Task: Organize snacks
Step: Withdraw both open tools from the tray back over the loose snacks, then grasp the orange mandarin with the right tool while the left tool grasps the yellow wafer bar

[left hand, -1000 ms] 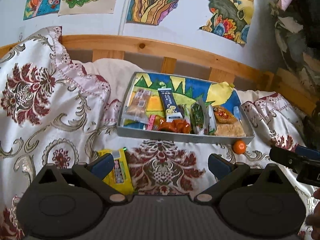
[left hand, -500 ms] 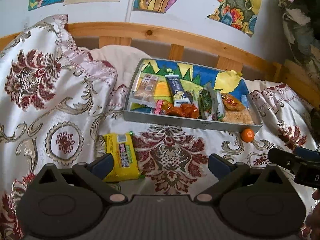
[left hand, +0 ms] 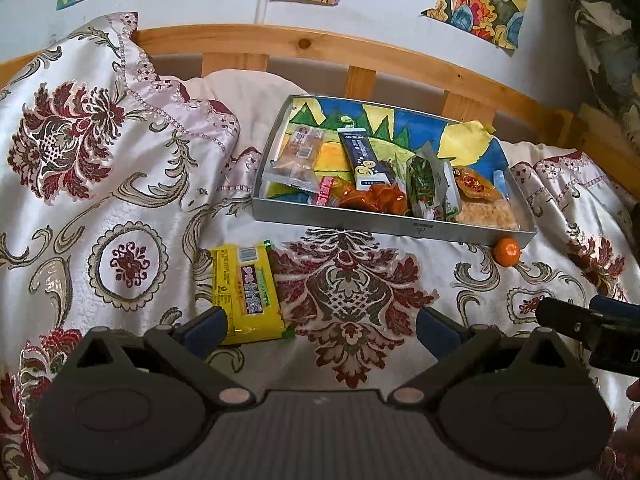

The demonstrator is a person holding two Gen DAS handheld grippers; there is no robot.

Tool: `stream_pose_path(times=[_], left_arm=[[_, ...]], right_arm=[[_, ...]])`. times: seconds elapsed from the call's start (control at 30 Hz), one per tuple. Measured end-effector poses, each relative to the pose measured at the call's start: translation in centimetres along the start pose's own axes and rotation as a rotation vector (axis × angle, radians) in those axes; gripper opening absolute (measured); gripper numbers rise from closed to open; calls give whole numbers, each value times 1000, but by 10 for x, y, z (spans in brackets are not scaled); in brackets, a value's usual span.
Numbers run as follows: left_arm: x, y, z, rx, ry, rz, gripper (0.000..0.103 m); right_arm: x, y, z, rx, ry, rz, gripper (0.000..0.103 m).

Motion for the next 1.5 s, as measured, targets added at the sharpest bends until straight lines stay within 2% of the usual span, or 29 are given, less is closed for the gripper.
stream_pose_path(times=[0.53,0.67,0.87,1.03,1.17,1.3,1.5], left_arm=[[-9,-4,10,-34,-42,3,102],[-15,-9,22,-46,-66,-8,102],[-23,-16,49,-84,-81,-13,102],[-31,-13,68,-133,-67,-55,102],[-30,-12,78,-150,-25,-64,102],[-30,-10,87,-164,-22,-51,98],[-39,-9,95,-180,-43,-86,87]], right_arm=[[-6,1,11,-16,-17,-4,102],[-15,-1,25,-1,-61,-37,102],[-7,-7,55,25,-57,-39,102],[4,-10,85,25,-30,-5,102],[16,-11,104,15,-1,13,102],[33,-15,117,5,27,41,97],[49,-19,137,-35,9,75,82]])
Point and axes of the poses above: each gripper's, at about its wrist camera, not at the fingertips, and z roughly the way its jaws point, x to its right, y to its underside, the point moved 4 cm from there along z, roughly the way its jaws point, and after that the axes turned 8 degrees about x, right-handed, at the moved point
